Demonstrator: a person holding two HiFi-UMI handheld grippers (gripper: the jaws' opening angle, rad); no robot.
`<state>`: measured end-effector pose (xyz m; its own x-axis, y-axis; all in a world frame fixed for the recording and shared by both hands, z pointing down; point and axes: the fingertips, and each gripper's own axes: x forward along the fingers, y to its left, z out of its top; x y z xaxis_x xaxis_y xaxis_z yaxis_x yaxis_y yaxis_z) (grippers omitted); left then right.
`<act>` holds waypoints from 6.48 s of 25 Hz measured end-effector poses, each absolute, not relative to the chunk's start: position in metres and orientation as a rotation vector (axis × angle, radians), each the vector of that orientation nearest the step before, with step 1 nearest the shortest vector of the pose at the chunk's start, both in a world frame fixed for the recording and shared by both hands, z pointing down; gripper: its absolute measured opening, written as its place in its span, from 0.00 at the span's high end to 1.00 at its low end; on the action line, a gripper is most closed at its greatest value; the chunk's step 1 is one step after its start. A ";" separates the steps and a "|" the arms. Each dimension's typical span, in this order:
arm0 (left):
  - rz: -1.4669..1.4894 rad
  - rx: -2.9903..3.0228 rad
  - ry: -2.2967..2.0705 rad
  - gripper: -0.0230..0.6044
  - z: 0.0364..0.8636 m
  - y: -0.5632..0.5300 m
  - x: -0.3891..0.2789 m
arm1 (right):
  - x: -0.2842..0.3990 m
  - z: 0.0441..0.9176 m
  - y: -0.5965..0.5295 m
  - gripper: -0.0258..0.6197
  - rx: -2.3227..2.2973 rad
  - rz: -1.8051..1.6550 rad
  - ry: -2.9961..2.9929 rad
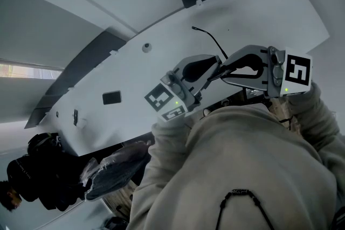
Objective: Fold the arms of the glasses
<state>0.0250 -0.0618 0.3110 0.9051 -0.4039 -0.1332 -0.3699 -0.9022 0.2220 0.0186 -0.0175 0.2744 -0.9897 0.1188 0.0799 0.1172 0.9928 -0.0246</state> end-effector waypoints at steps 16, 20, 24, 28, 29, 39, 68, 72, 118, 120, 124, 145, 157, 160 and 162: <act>-0.343 2.810 -0.418 0.94 0.311 -0.052 0.028 | 0.017 0.271 -0.016 0.87 -0.208 -0.001 -3.066; -0.334 2.813 -0.411 0.94 0.312 -0.053 0.030 | 0.017 0.272 -0.017 0.87 -0.200 0.003 -3.065; -0.338 2.813 -0.407 0.94 0.314 -0.053 0.031 | 0.017 0.274 -0.016 0.87 -0.203 -0.002 -3.063; -0.339 2.811 -0.438 0.94 0.312 -0.055 0.029 | 0.016 0.273 -0.015 0.87 -0.216 -0.015 -3.053; -0.338 2.813 -0.454 0.94 0.313 -0.056 0.029 | 0.016 0.274 -0.015 0.87 -0.216 -0.012 -3.050; -0.455 2.710 -0.574 0.93 0.319 -0.073 0.000 | 0.018 0.274 -0.020 0.87 -0.185 0.014 -3.064; -0.504 2.536 -0.766 0.76 0.319 -0.116 -0.024 | 0.016 0.266 0.012 0.87 -0.456 0.074 -3.085; -0.530 2.538 -0.798 0.86 0.314 -0.117 -0.031 | 0.019 0.270 0.010 0.87 -0.451 0.076 -3.064; -0.591 2.715 -0.676 0.93 0.257 -0.091 -0.023 | 0.012 0.302 -0.028 0.87 -0.238 0.472 -2.938; -0.595 2.718 -0.668 0.93 0.255 -0.091 -0.023 | 0.011 0.301 -0.029 0.87 -0.233 0.479 -2.930; -0.603 2.726 -0.649 0.93 0.254 -0.090 -0.024 | 0.010 0.302 -0.033 0.87 -0.225 0.503 -2.921; -0.659 2.736 -0.489 0.93 0.251 -0.081 -0.019 | 0.007 0.311 -0.041 0.87 -0.198 0.555 -2.885; -0.686 2.708 -0.439 0.93 0.253 -0.079 -0.023 | 0.003 0.314 -0.041 0.87 -0.211 0.541 -2.869; -0.692 2.701 -0.440 0.93 0.253 -0.079 -0.024 | 0.003 0.314 -0.041 0.87 -0.223 0.539 -2.864; -0.690 2.700 -0.451 0.93 0.254 -0.079 -0.024 | 0.003 0.314 -0.040 0.87 -0.228 0.530 -2.860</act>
